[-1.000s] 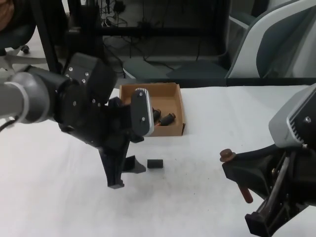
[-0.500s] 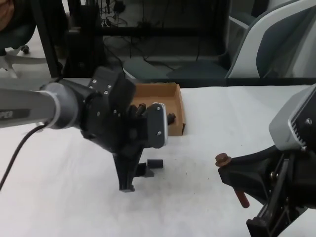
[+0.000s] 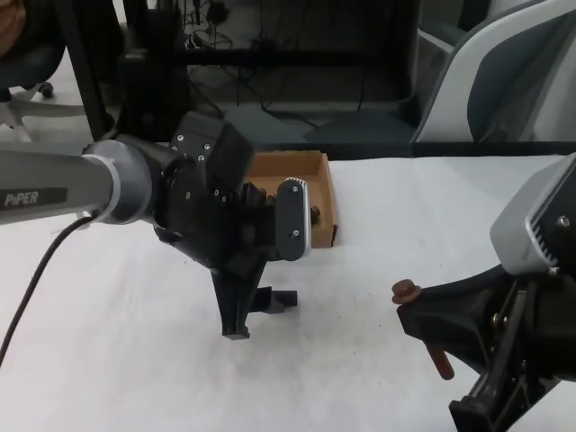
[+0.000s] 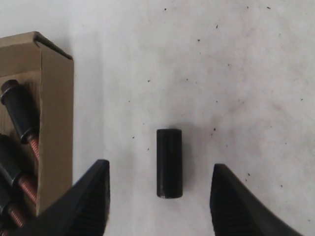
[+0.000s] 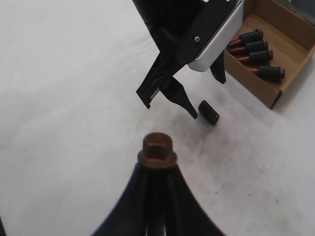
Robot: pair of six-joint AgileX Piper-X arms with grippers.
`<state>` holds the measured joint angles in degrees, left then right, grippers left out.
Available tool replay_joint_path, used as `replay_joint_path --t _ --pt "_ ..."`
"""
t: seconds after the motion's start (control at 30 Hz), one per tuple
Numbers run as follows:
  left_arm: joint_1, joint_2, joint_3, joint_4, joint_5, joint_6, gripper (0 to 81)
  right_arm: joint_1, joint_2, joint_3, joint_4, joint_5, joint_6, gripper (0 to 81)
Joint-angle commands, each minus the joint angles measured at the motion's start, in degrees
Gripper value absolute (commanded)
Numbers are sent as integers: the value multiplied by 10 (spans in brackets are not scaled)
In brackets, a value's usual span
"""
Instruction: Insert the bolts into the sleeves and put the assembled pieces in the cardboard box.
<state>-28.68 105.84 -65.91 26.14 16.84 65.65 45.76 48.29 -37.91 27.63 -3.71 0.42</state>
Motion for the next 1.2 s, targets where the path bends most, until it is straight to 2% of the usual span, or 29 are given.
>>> replay_joint_path --t 0.0,1.03,1.1,1.17 --pt "-2 -1 -6 -8 8 16 599 0 -5 -3 -10 -4 -8 6" --pt "-8 87 -47 12 13 17 598 0 -5 -3 -19 -5 -8 6" --pt "-12 89 -47 12 15 18 539 0 -5 -3 -23 -5 -8 6" --pt "-16 90 -47 12 13 18 428 0 -5 -3 -31 -5 -8 6"
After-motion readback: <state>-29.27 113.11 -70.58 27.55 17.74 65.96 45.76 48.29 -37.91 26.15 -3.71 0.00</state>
